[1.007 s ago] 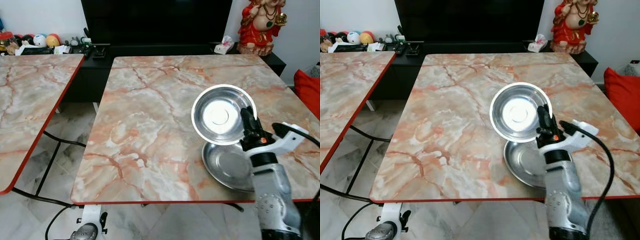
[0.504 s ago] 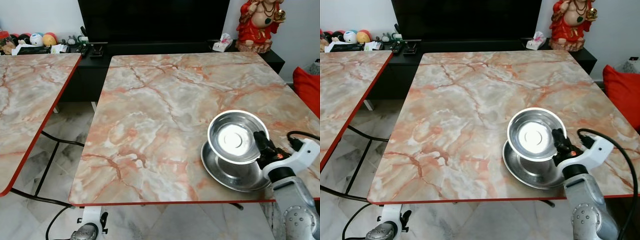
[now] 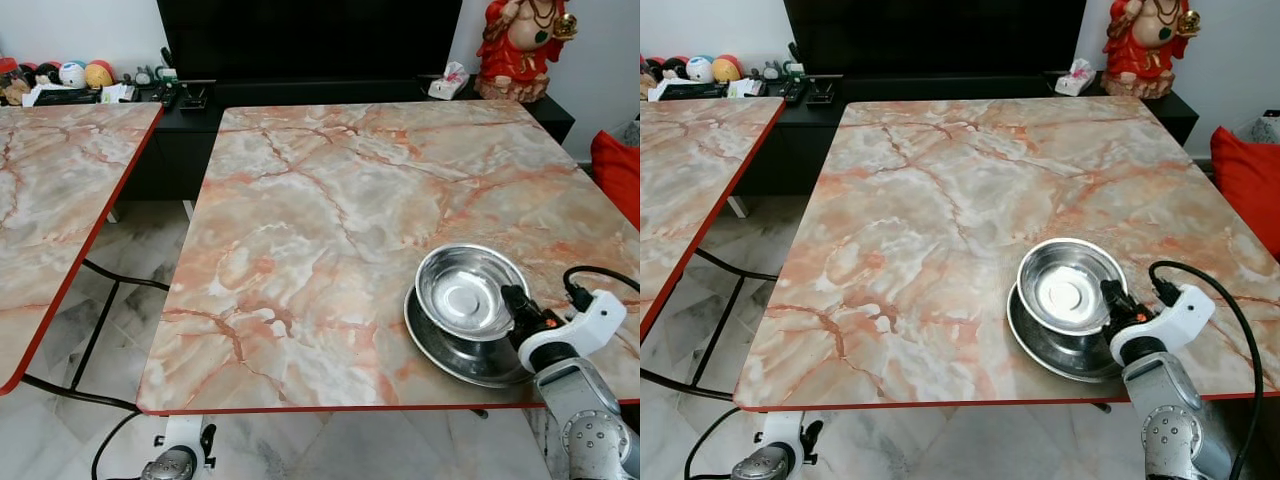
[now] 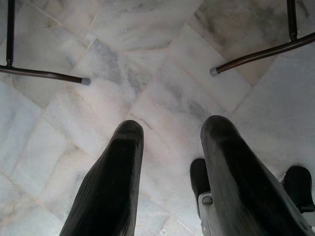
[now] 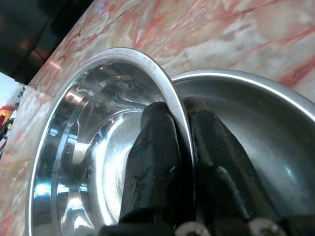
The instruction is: Setting the table
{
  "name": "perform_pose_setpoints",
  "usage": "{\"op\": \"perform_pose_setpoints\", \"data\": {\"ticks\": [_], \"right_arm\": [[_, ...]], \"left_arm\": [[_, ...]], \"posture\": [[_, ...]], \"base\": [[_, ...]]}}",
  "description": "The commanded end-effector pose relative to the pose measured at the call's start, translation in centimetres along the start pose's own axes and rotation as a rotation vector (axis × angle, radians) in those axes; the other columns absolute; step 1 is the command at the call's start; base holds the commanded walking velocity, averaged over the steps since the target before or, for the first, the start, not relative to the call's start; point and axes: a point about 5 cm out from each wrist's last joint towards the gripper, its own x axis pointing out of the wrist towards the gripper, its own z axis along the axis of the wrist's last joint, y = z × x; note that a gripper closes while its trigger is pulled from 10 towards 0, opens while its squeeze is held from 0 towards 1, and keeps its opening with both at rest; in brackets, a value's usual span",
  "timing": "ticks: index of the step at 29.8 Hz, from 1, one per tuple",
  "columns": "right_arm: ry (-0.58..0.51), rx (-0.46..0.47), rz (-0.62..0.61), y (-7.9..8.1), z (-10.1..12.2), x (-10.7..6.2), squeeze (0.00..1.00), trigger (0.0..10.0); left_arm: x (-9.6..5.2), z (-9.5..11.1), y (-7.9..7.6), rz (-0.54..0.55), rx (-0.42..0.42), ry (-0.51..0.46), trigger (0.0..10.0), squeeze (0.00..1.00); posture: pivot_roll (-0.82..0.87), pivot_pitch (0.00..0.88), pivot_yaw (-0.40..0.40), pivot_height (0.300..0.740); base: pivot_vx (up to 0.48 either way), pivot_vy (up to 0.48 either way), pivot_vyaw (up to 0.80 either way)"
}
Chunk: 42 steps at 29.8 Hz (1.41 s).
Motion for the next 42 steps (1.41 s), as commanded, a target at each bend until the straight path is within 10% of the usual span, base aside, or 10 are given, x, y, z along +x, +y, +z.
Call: {"op": "perform_pose_setpoints", "data": {"ticks": [1,42], "right_arm": [[0.011,0.002,-0.007,0.0,0.0,-0.1,0.00,10.0],[0.064,-0.095,0.015,0.5,2.0,-1.8,0.00,10.0]], "left_arm": [[-0.1,-0.5,0.2,0.004,0.007,0.029,10.0,0.00],[0.0,-0.4,0.0,0.000,0.005,0.030,10.0,0.00]], "posture": [[-0.04,0.050,0.010,0.740],[-0.07,0.052,0.013,0.740]], "base": [[0.000,0.000,0.00],[0.000,0.000,0.00]]}}
